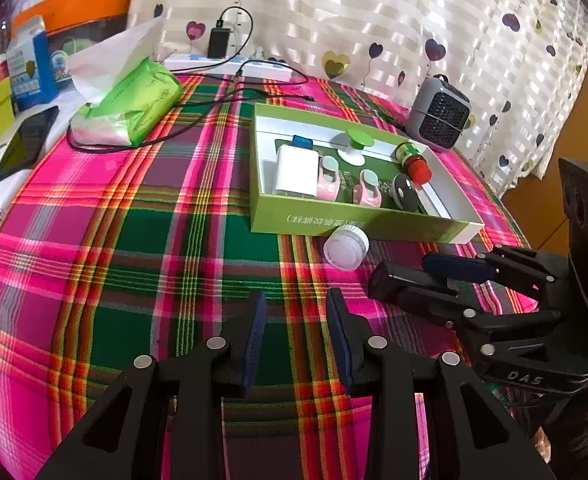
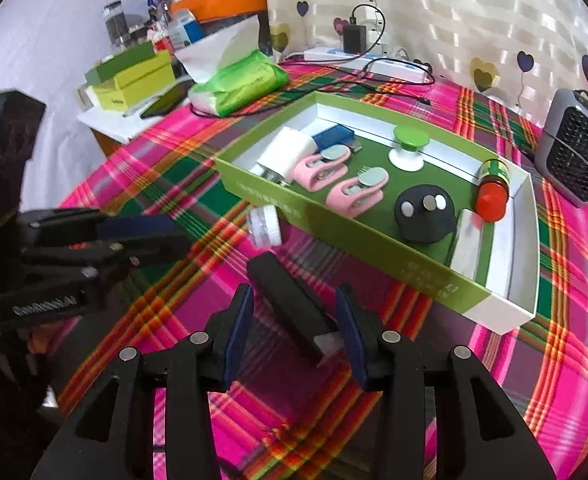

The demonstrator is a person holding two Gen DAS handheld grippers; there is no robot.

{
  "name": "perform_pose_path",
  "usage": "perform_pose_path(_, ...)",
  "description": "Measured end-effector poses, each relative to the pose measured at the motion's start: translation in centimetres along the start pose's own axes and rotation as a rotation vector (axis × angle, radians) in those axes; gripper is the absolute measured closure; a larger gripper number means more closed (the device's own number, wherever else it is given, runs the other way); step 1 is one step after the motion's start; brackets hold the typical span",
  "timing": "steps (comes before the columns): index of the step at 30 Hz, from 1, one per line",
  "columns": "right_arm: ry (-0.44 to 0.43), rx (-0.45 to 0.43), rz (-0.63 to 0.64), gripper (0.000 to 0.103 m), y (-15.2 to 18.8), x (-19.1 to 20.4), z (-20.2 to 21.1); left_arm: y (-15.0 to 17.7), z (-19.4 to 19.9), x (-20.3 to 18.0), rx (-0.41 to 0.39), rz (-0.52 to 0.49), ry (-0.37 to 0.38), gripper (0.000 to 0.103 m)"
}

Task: Organize rigid objects
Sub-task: 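Move the left gripper to the white round jar while the right gripper approaches the black stick, then close the left gripper on the white jar while the right gripper grasps the black stick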

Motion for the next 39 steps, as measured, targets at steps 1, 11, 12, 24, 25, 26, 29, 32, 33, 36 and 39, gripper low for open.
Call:
perform_pose_path(1, 0.009, 0.0, 0.007, 0.059, 0.0, 0.0, -0.1, 0.0, 0.0, -0.1, 0.001, -0.001, 0.001, 0.073)
perform_pose_path(11, 0.063, 0.015, 0.039, 0.059, 0.4, 0.2, -1.1, -0.5, -0.2, -0.9, -0.006, -0.001, 0.052, 0.073)
perform_pose_path(12, 0.062, 0.014, 0.037, 0.059, 0.5, 0.2, -1.1, -0.4, -0.2, -0.8, -0.005, -0.001, 0.052, 0.073)
perform_pose_path(24, 0.06, -0.013, 0.003, 0.079, 0.9, -0.4, -0.5, -1.2, -1.2, -1.8, 0.006, -0.034, 0.062, 0.073)
perform_pose_path(25, 0.061, -0.015, -0.001, 0.079, 0.9, -0.5, -0.5, -1.4, -1.3, -1.9, 0.006, -0.039, 0.061, 0.073)
perform_pose_path(26, 0.063, -0.015, -0.005, 0.079, 0.9, -0.6, -0.4, -1.5, -1.4, -2.0, 0.005, -0.044, 0.06, 0.073)
perform_pose_path(29, 0.071, -0.018, -0.006, 0.079, 1.0, -0.8, -0.3, -2.0, -1.8, -2.3, 0.003, -0.061, 0.046, 0.072)
perform_pose_path(32, 0.077, -0.021, -0.011, 0.079, 1.2, -1.1, -0.1, -2.5, -2.2, -2.5, 0.006, -0.076, 0.04, 0.072)
perform_pose_path(33, 0.077, -0.023, -0.014, 0.079, 1.3, -1.2, 0.0, -2.6, -2.4, -2.7, 0.008, -0.084, 0.042, 0.072)
perform_pose_path(36, 0.088, -0.027, -0.02, 0.079, 1.4, -1.5, 0.2, -2.7, -3.2, -3.3, 0.03, -0.104, 0.044, 0.072)
perform_pose_path(39, 0.092, -0.029, -0.03, 0.079, 1.4, -1.7, 0.2, -2.8, -3.8, -3.6, 0.038, -0.127, 0.011, 0.071)
Point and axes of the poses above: each gripper's, at about its wrist camera, not at the fingertips, and z roughly against the way its jaws point, x to its left, y to its underside, the point moved 6 cm from there along -z, roughly the way its jaws point, and after that the axes turned 10 degrees about -z, right-handed, at the moved point
